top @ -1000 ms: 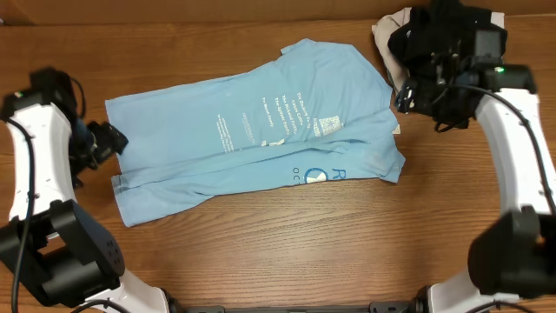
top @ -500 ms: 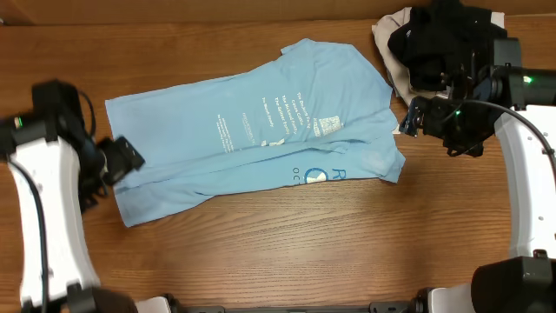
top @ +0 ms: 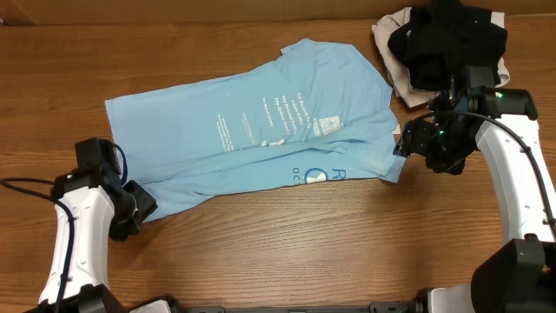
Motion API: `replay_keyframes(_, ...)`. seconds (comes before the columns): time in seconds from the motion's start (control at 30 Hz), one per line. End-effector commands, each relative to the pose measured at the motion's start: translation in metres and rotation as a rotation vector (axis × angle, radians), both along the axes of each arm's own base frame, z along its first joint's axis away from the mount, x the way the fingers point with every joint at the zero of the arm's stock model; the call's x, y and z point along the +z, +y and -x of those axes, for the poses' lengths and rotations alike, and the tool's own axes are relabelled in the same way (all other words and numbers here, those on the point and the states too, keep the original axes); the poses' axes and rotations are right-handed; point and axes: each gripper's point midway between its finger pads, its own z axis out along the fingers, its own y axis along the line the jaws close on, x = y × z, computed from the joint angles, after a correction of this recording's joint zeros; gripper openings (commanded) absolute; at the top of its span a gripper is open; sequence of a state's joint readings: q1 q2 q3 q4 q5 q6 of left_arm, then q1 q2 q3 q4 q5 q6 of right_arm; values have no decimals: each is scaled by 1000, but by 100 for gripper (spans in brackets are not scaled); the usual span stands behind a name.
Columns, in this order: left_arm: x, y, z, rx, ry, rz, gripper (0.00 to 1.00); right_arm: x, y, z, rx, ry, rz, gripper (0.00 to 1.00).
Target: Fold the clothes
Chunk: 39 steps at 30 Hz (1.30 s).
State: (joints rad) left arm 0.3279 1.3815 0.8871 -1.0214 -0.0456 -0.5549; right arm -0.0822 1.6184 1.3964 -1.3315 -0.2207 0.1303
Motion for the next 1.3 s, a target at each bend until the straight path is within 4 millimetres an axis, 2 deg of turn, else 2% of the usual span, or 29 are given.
replay_keyframes(0.0, -10, 21, 12, 60, 40, -108, 55, 2, 2, -2, 6, -25, 0, 78)
replay_keyframes(0.1, -14, 32, 15, 77, 45, -155, 62, -2, 3, -4, 7, -32, 0, 78)
replay_keyframes(0.2, -19, 38, 15, 89, 33, -184, 61, -8, 4, -5, 9, -36, -5, 78)
replay_keyframes(0.27, -24, 39, 11, 91, 10, -192, 57, -11, 4, -4, 10, -35, -7, 78)
replay_keyframes(0.4, -30, 40, 6, 93, -24, -193, 43, -13, 4, -6, 10, -42, -6, 78)
replay_keyframes(0.53, -30, 45, 8, 96, -14, -223, 32, -12, 4, -10, 10, -57, -4, 78)
replay_keyframes(0.8, -44, 45, 15, 94, 22, -227, 32, -12, 3, -17, 11, -83, -2, 78)
replay_keyframes(0.9, -52, 48, 16, 93, 49, -241, 34, -13, 3, -24, 11, -106, -1, 78)
replay_keyframes(1.1, -72, 49, -5, 94, 6, -212, 34, -11, 2, -32, 10, -141, 2, 78)
replay_keyframes(1.23, -86, 44, -12, 89, 0, -169, 31, -11, 2, -33, 10, -143, 2, 78)
replay_keyframes(1.27, -89, 44, -12, 89, 4, -168, 27, -11, 2, -33, 10, -144, 2, 78)
